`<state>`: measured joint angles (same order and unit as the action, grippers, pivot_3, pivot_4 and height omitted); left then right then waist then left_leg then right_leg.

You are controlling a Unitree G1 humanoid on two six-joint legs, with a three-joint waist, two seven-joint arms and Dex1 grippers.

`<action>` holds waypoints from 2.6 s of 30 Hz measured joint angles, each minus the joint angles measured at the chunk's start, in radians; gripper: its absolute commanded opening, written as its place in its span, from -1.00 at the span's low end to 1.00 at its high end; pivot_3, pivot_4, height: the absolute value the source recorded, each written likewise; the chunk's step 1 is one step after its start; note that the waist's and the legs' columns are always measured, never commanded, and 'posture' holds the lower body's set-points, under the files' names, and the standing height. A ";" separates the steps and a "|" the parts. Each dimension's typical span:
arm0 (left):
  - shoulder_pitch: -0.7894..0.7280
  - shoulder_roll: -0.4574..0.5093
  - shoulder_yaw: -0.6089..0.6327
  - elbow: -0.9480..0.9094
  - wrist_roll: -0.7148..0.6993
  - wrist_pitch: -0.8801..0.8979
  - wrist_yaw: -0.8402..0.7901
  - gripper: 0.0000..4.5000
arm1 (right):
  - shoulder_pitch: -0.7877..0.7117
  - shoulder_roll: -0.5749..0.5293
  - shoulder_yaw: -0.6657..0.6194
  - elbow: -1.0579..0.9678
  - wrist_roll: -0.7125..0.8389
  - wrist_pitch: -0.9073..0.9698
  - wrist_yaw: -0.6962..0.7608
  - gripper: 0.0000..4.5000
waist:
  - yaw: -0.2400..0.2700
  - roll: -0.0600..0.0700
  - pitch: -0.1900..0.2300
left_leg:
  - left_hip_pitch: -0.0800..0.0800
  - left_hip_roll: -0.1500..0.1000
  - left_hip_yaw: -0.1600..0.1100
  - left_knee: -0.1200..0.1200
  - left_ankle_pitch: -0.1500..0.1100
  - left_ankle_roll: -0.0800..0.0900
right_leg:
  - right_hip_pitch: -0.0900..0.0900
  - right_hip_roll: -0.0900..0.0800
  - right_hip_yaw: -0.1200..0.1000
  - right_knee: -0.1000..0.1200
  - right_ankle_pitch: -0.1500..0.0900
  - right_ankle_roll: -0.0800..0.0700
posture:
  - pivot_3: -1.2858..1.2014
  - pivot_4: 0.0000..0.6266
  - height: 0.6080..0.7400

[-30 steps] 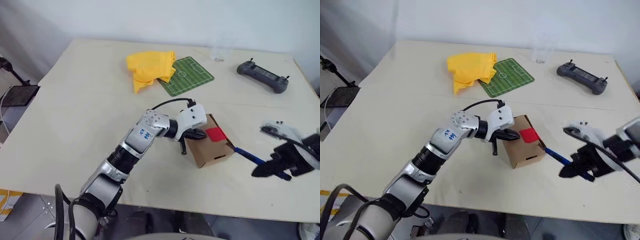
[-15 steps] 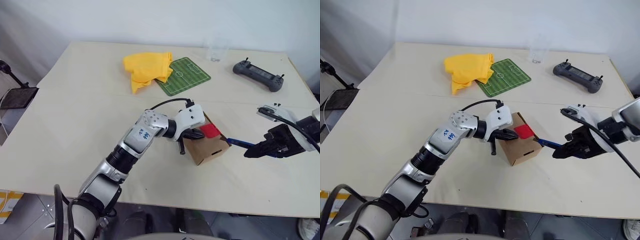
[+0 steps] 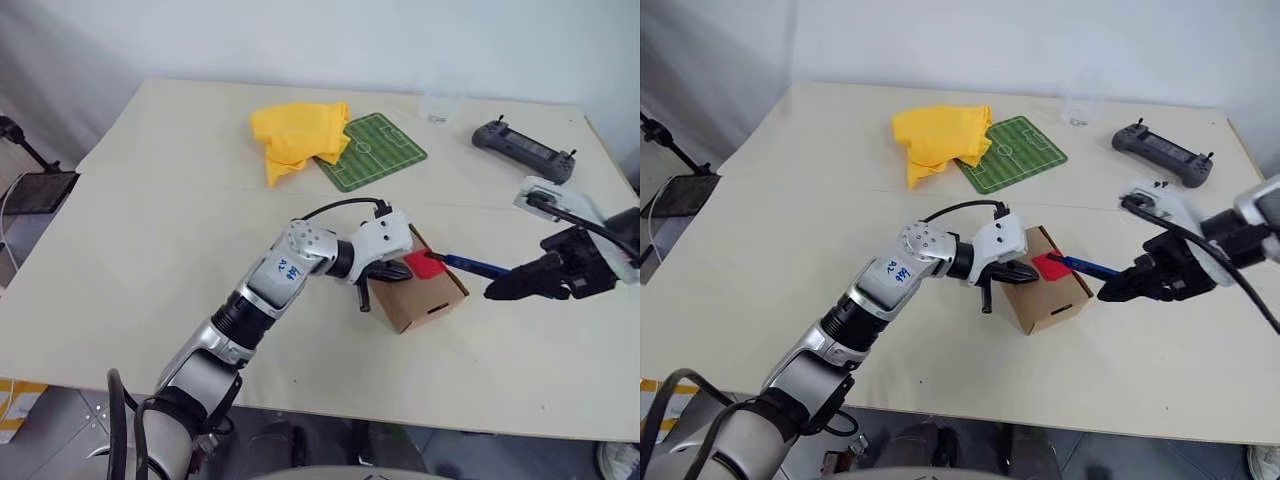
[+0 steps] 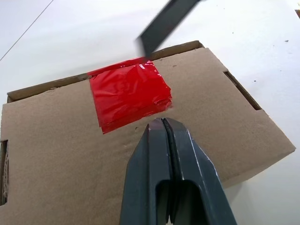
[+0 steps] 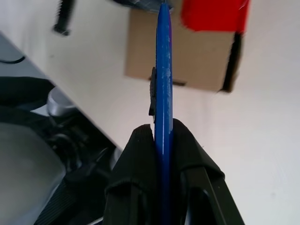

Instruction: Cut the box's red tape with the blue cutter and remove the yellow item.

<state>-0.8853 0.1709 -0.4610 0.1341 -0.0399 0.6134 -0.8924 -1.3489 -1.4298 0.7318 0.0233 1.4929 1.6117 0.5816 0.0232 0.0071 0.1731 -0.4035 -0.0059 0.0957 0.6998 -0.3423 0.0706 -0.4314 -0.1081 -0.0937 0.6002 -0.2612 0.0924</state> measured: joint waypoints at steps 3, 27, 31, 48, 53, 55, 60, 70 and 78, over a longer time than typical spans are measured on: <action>0.000 0.000 -0.001 0.000 0.000 0.000 -0.001 -1.00 | 0.024 0.055 -0.024 0.053 -0.062 0.000 -0.038 -0.97 | 0.000 0.000 0.000 | 0.000 0.000 0.000 0.000 0.001 -0.001 | 0.000 0.000 -0.001 0.001 0.000 0.000 | 0.03 -0.52 1.00; -0.001 0.005 0.001 -0.007 0.000 0.018 -0.009 -1.00 | 0.186 0.101 -0.144 0.079 -0.080 0.000 -0.151 -0.97 | 0.001 0.000 0.000 | 0.000 0.000 -0.001 0.001 0.002 -0.001 | 0.001 0.000 -0.003 0.003 0.000 0.000 | 0.03 -0.52 1.00; -0.001 0.006 0.001 -0.006 0.000 0.018 -0.009 -1.00 | 0.189 0.099 -0.151 0.071 -0.091 0.000 -0.148 -0.97 | 0.001 0.000 0.000 | 0.000 0.000 -0.001 0.002 0.002 -0.001 | 0.001 0.000 -0.003 0.003 0.000 0.000 | 0.03 -0.52 1.00; -0.003 0.007 0.002 -0.004 0.000 0.018 -0.016 -1.00 | 0.197 0.150 -0.192 0.082 -0.156 0.000 -0.118 -0.97 | 0.001 0.000 0.000 | 0.000 0.000 -0.001 0.002 0.002 -0.001 | 0.001 -0.001 -0.004 0.003 0.000 0.000 | 0.03 -0.52 1.00; -0.003 0.007 0.002 -0.004 0.000 0.019 -0.017 -1.00 | 0.224 0.150 -0.198 0.068 -0.146 -0.001 -0.126 -0.97 | 0.001 0.000 0.000 | 0.000 0.000 -0.001 0.002 0.003 -0.001 | 0.002 -0.001 -0.004 0.003 0.000 0.000 | 0.03 -0.52 1.00; -0.003 0.007 0.002 -0.005 0.000 0.019 -0.017 -1.00 | 0.233 0.150 -0.199 0.062 -0.140 -0.001 -0.134 -0.97 | 0.001 0.000 0.000 | 0.000 0.000 -0.001 0.002 0.003 -0.001 | 0.002 -0.001 -0.004 0.003 0.000 0.000 | 0.03 -0.52 1.00; -0.003 0.007 0.003 -0.005 0.000 0.019 -0.017 -1.00 | 0.242 0.146 -0.226 0.061 -0.133 0.000 -0.135 -0.97 | 0.001 0.000 0.000 | 0.000 0.000 -0.001 0.002 0.003 -0.001 | 0.002 -0.001 -0.005 0.003 0.000 0.000 | 0.03 -0.52 1.00; -0.003 0.009 0.002 -0.007 0.000 0.020 -0.017 -1.00 | 0.215 0.171 -0.292 0.106 -0.160 0.000 -0.117 -0.97 | 0.001 0.000 0.000 | 0.000 0.000 -0.001 0.002 0.003 -0.001 | 0.002 -0.001 -0.004 0.003 0.000 0.000 | 0.03 -0.52 1.00; -0.003 0.009 0.001 -0.007 0.000 0.020 -0.017 -1.00 | 0.263 0.189 -0.292 0.096 -0.183 0.000 -0.119 -0.97 | 0.001 0.000 0.000 | 0.000 0.000 -0.001 0.002 0.003 -0.001 | 0.002 -0.001 -0.005 0.004 0.000 0.000 | 0.03 -0.52 1.00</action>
<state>-0.8884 0.1799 -0.4595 0.1276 -0.0401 0.6332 -0.9094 -1.0856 -1.2409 0.4399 0.1189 1.3100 1.6113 0.4623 0.0241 0.0072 0.1730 -0.4032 -0.0062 0.0943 0.7018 -0.3393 0.0698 -0.4297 -0.1089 -0.0984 0.6039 -0.2612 0.0921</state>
